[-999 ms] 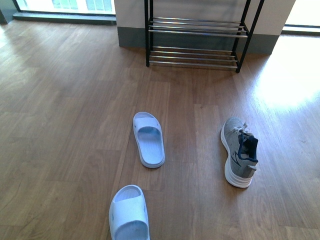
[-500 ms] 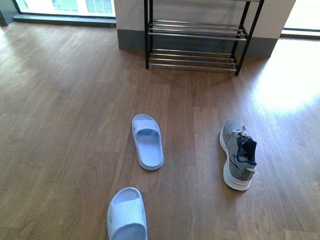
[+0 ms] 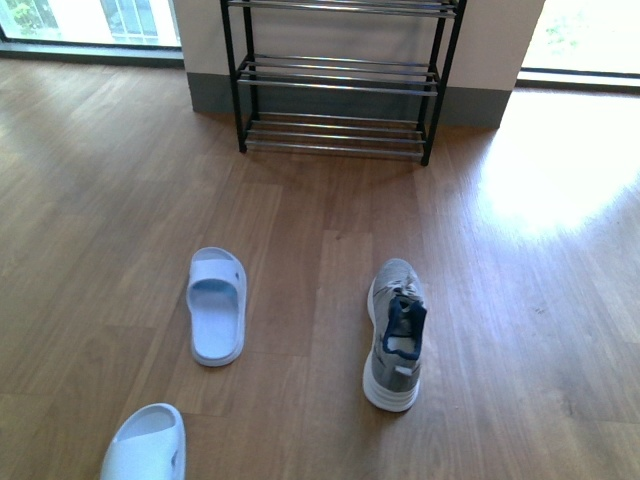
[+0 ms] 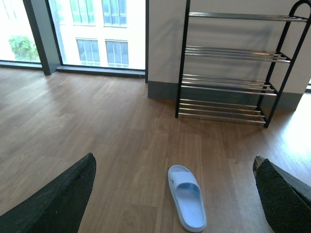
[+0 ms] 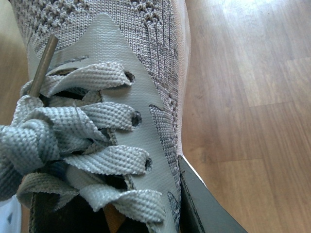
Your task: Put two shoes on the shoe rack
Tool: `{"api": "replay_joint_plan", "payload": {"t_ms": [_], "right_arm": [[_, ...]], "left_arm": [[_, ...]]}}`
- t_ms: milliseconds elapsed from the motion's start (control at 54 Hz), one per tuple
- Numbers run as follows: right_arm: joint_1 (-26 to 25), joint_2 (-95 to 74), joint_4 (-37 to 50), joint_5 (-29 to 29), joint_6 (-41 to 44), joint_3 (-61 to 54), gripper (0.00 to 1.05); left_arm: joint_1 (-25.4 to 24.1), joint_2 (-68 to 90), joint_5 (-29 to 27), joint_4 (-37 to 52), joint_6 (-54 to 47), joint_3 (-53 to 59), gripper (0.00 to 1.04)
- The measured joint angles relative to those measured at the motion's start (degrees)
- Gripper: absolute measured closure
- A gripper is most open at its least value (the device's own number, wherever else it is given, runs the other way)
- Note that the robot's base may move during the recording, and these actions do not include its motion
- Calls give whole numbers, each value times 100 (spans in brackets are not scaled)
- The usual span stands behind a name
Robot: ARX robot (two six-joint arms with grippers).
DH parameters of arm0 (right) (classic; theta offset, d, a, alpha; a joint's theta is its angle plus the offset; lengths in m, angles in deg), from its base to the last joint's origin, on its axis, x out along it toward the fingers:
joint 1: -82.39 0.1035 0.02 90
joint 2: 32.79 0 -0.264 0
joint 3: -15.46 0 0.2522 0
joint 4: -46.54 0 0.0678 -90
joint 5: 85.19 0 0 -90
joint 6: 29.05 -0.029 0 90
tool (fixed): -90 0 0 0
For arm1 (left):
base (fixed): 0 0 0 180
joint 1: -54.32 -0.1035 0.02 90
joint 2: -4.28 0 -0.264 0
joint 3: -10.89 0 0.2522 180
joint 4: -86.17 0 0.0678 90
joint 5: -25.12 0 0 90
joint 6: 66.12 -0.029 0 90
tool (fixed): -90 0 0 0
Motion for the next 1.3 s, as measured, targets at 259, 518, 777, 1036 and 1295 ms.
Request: {"api": "replay_joint_plan", "payload": {"t_ms": [259, 518, 777, 1036, 1295], "right_arm": [[2, 0, -2, -2, 0, 0, 103], [-9, -2, -2, -37, 0, 2, 103], [-20, -4, -7, -24, -2, 2, 103], [-11, -2, -9, -22, 0, 0, 103], [-11, -2, -9, -24, 0, 0, 103]], "left_arm": [[0, 0, 0, 0, 0, 0, 9], [-2, 0, 22, 0, -4, 0, 9], [-2, 0, 13, 0, -7, 0, 9], [-2, 0, 11, 0, -7, 0, 9], [-2, 0, 11, 0, -7, 0, 9]]}}
